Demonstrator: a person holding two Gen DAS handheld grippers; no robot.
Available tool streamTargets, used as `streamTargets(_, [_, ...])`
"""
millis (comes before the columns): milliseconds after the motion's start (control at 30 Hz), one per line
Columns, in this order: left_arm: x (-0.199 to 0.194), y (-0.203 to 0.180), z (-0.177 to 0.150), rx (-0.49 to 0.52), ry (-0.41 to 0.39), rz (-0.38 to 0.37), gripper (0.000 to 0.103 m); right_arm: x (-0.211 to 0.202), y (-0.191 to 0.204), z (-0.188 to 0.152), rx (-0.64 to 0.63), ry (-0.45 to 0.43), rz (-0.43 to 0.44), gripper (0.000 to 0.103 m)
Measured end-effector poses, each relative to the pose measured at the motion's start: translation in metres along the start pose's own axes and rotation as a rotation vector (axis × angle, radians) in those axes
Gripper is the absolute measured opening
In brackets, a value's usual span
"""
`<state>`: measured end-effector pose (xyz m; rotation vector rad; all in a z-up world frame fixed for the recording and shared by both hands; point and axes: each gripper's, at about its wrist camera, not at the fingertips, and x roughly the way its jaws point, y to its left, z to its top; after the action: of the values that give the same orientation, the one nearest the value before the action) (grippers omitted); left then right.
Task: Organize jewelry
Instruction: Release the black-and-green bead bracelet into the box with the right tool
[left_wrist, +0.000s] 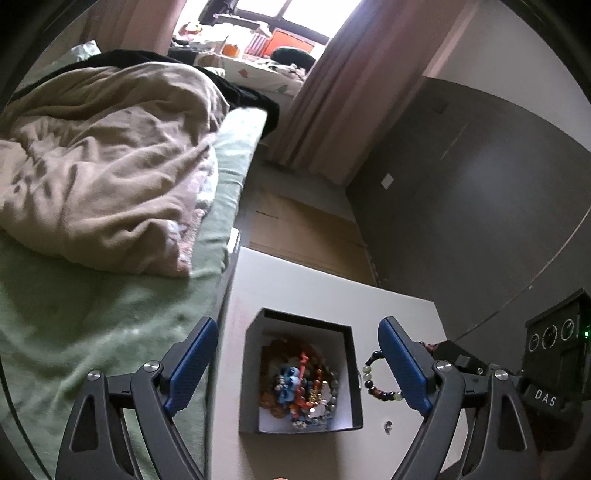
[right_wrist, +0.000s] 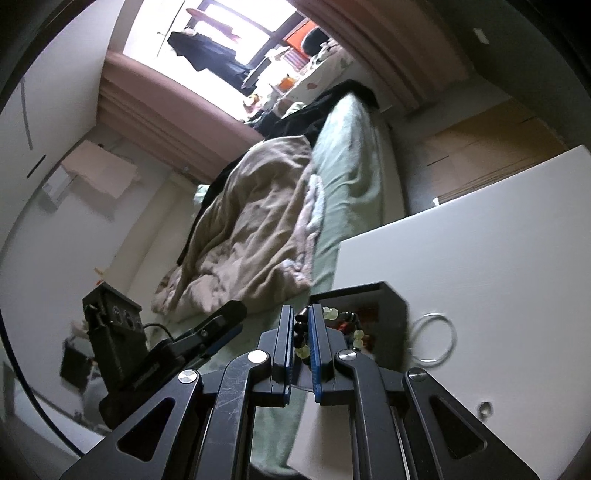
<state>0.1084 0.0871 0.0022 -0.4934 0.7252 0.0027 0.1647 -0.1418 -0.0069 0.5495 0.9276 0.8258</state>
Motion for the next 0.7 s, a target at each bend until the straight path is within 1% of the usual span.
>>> streamTargets(100, [-0.002, 0.006, 0.003, -0.014, -0.008, 0.006, 0.088, 0.015, 0.003, -0.001, 0.01, 0.019, 0.037, 0.01])
streamTargets(200, [-0.003, 0.013, 0.005, -0.032, -0.014, 0.016, 0.088, 0.028, 0.007, -0.003, 0.01, 0.041, 0.05, 0.01])
streamTargets(367, [-0.006, 0.022, 0.008, -0.061, -0.02, 0.021, 0.088, 0.046, 0.01, -0.007, 0.046, 0.071, 0.141, 0.01])
streamTargets(433, [-0.006, 0.024, 0.008, -0.063, -0.02, 0.021, 0.088, 0.054, 0.01, -0.008, 0.041, 0.083, 0.12, 0.01])
streamTargets(467, [-0.005, 0.024, 0.008, -0.062, -0.016, 0.022, 0.088, 0.057, 0.009, -0.009, 0.033, 0.09, 0.081, 0.012])
streamTargets(500, [-0.004, 0.024, 0.008, -0.061, -0.008, 0.02, 0.088, 0.062, 0.006, -0.01, 0.028, 0.112, 0.032, 0.015])
streamTargets(533, [-0.003, 0.024, 0.007, -0.06, -0.002, 0.016, 0.088, 0.064, 0.001, -0.01, 0.036, 0.132, 0.0, 0.027])
streamTargets(567, [-0.002, 0.023, 0.006, -0.06, 0.005, 0.011, 0.088, 0.064, -0.006, -0.01, 0.054, 0.143, -0.032, 0.045])
streamTargets(600, [-0.002, 0.023, 0.006, -0.058, 0.009, 0.01, 0.088, 0.062, -0.01, -0.01, 0.064, 0.138, -0.052, 0.054])
streamTargets(633, [-0.002, 0.023, 0.006, -0.054, 0.011, 0.011, 0.088, 0.057, -0.013, -0.009, 0.068, 0.128, -0.067, 0.066])
streamTargets(667, [-0.002, 0.022, 0.006, -0.051, 0.011, 0.01, 0.088, 0.053, -0.015, -0.008, 0.068, 0.119, -0.076, 0.072])
streamTargets(700, [-0.002, 0.021, 0.005, -0.048, 0.012, 0.008, 0.088, 0.048, -0.016, -0.006, 0.065, 0.111, -0.08, 0.073])
